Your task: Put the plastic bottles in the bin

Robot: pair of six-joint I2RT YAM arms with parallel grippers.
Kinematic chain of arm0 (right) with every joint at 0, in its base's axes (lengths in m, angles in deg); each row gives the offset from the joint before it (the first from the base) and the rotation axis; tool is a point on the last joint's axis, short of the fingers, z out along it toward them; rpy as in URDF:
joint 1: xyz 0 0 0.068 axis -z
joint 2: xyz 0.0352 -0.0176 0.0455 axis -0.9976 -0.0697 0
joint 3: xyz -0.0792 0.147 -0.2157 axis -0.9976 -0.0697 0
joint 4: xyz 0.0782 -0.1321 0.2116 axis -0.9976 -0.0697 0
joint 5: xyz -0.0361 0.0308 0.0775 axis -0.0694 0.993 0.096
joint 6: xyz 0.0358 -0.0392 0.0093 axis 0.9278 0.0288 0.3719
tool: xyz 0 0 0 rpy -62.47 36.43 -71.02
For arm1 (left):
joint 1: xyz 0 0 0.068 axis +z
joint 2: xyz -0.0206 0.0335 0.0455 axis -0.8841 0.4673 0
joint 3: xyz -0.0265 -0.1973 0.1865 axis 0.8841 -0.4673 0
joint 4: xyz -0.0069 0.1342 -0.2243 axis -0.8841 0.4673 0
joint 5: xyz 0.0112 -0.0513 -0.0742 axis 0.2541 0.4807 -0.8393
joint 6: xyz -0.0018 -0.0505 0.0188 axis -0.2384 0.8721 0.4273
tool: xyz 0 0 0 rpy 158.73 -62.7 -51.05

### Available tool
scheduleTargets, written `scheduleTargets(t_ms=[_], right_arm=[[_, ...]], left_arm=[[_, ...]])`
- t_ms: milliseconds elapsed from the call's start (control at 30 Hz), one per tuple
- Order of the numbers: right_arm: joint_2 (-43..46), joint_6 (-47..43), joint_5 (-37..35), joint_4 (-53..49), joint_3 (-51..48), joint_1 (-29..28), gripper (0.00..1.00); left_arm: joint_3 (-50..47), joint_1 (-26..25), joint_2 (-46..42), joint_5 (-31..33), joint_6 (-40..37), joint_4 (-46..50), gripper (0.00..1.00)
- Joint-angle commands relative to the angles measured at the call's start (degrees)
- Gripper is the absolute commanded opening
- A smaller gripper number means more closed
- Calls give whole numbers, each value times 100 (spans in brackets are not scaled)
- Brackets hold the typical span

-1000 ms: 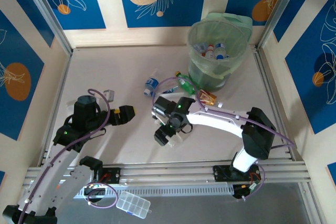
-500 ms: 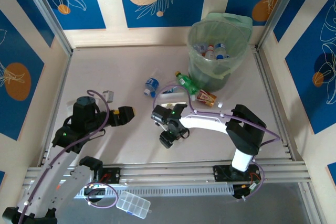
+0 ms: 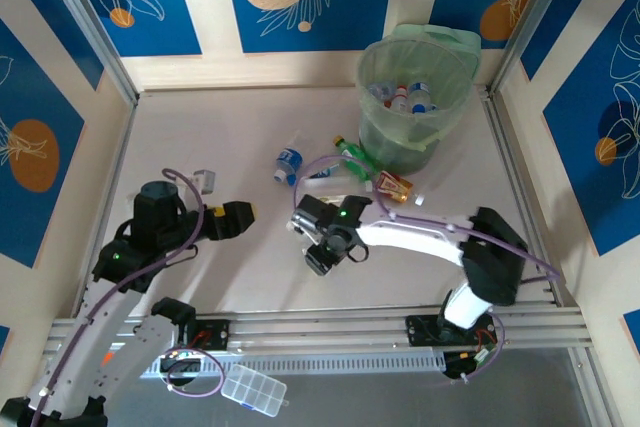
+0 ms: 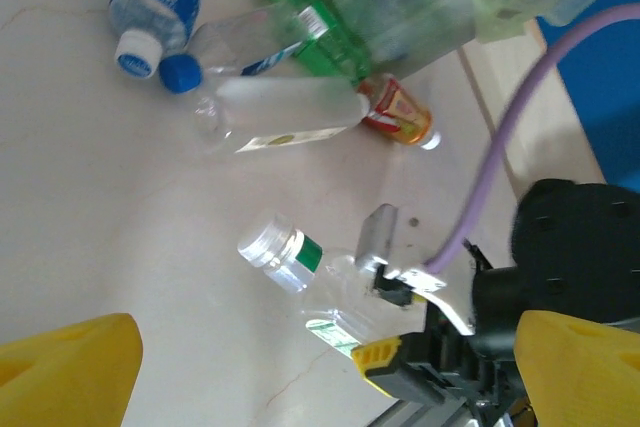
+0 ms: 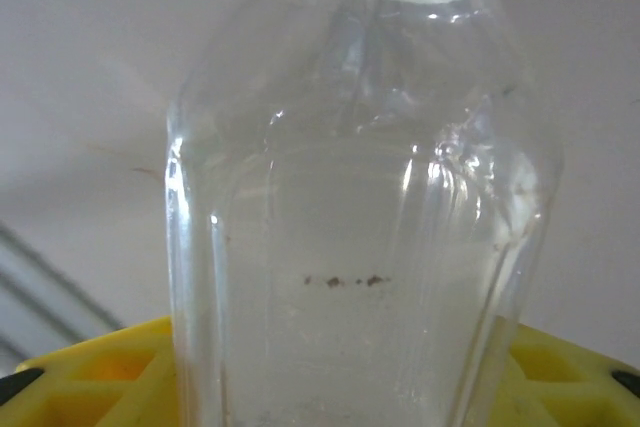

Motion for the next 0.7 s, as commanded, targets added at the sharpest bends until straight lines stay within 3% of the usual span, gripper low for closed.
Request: scheduleTargets(t_ms=[0,167,367,667], right_arm=[[900,-262,-74,-216,378,108,52],[1658,-350,6,-202,1094,838,52],[1858,-221,600,82,2139,2452,51],[566,46,657,-176,3932,4281,50]], left_arm=[[602,-134,-11,-158,-286,163,95],[980,-219,25,-265,-342,114,95],[963,-236,87,-212,-337,-1,93],[929,-236,152,-105,-468,96,93]])
